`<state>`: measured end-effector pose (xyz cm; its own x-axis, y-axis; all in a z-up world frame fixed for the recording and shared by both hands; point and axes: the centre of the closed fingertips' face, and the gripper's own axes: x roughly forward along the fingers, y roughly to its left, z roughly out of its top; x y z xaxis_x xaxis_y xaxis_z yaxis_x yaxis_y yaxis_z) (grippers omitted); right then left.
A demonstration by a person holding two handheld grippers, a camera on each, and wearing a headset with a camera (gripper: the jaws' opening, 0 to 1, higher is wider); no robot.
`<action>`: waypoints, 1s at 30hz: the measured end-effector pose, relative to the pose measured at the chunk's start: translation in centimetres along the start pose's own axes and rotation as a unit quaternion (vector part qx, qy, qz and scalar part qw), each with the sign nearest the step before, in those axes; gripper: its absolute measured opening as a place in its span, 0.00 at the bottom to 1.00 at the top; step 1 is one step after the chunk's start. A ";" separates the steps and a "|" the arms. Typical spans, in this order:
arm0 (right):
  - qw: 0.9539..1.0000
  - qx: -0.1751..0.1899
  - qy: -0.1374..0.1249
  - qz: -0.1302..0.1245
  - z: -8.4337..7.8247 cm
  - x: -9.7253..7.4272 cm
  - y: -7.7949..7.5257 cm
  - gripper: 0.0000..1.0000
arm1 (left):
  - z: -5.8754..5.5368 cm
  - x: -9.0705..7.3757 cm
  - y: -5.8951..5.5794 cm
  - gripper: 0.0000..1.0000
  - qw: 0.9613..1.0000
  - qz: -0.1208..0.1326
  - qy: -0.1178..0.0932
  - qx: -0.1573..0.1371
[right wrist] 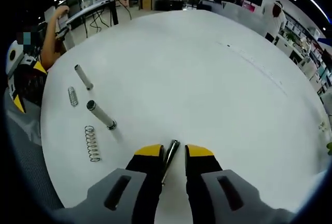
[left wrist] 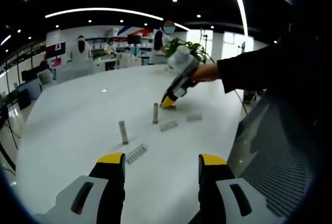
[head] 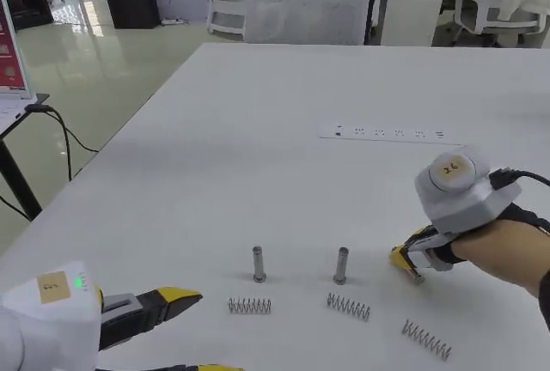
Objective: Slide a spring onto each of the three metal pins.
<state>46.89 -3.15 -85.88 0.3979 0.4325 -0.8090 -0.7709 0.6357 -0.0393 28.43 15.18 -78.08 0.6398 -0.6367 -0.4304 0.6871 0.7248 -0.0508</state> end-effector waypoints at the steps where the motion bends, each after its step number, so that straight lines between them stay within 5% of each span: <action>1: 1.000 0.003 0.002 0.001 0.0 0.1 0.0 0.13 | 0.0 0.0 0.0 0.52 1.000 0.000 0.000 0.000; 22: 0.999 0.041 0.035 -0.009 -0.3 0.6 0.0 0.05 | -0.1 0.2 0.3 0.51 1.000 0.003 0.000 -0.001; 30: 0.999 0.051 0.009 -0.009 0.4 -0.2 0.3 0.05 | 0.1 0.1 0.3 0.51 1.000 0.006 -0.003 0.000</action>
<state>46.82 -2.74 -85.50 0.4017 0.4086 -0.8196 -0.7082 0.7060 0.0049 28.73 15.35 -78.09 0.6498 -0.6300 -0.4253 0.6796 0.7321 -0.0463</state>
